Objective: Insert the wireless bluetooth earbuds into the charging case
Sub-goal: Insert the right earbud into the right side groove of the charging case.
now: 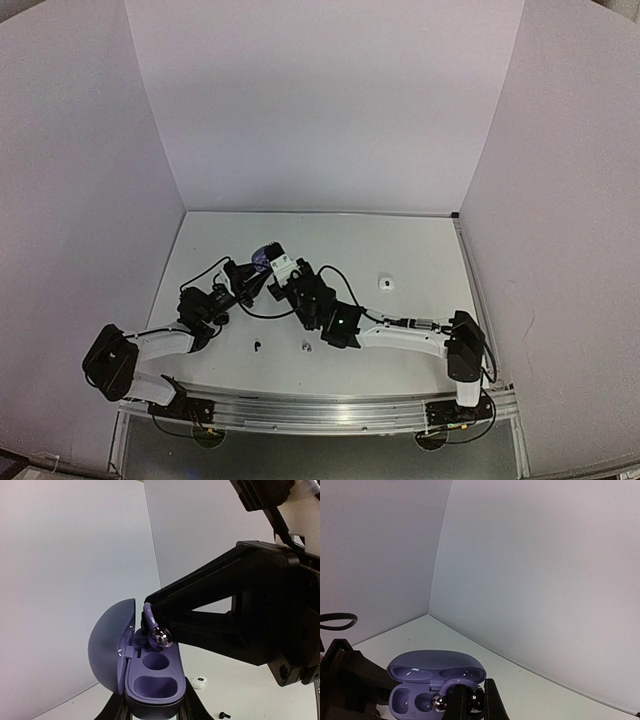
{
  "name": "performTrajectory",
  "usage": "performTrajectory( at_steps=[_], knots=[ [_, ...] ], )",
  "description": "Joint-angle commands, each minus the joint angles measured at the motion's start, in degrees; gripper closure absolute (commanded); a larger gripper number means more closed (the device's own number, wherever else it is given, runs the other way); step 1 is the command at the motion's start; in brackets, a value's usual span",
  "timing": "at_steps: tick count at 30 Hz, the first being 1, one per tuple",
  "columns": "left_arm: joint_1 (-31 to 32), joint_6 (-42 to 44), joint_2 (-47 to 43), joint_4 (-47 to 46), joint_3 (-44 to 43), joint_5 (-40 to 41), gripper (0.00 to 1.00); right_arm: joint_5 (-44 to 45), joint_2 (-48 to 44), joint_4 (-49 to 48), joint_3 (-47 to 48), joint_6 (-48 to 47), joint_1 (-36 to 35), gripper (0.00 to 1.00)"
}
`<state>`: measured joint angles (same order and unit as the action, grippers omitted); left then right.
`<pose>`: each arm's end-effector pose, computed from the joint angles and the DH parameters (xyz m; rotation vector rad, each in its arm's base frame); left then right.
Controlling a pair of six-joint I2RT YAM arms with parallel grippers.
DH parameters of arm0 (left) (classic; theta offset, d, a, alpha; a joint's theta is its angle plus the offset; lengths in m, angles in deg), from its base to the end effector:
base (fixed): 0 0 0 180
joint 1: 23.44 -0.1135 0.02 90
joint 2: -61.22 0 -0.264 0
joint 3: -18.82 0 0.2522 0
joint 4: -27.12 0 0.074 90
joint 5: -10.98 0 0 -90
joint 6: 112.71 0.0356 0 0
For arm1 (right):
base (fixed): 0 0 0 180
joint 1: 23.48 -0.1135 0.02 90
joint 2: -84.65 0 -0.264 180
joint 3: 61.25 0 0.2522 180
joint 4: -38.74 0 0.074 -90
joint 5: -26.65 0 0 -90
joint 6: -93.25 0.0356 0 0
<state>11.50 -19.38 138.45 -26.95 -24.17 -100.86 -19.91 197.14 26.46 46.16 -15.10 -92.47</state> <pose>0.2144 -0.1660 0.2654 0.7261 1.0568 -0.7090 0.1918 0.4312 0.3476 -0.4911 1.3982 0.1688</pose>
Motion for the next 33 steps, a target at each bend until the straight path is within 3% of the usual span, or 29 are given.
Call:
performTrajectory(
  at_steps=[1,15,33],
  knots=[
    [0.22,-1.08,-0.81,-4.50,-1.71,-0.70,1.00,3.13,1.13,1.78,0.91,-3.28,0.14,1.00],
    [0.14,-11.71,-3.08,0.73,-3.14,-0.85,1.00,5.80,2.69,0.95,2.42,-8.62,0.17,1.00],
    [-0.31,-11.68,-3.34,3.32,-5.04,-0.53,1.00,3.88,1.53,0.11,-1.41,-9.76,0.00,1.00]
  ],
)
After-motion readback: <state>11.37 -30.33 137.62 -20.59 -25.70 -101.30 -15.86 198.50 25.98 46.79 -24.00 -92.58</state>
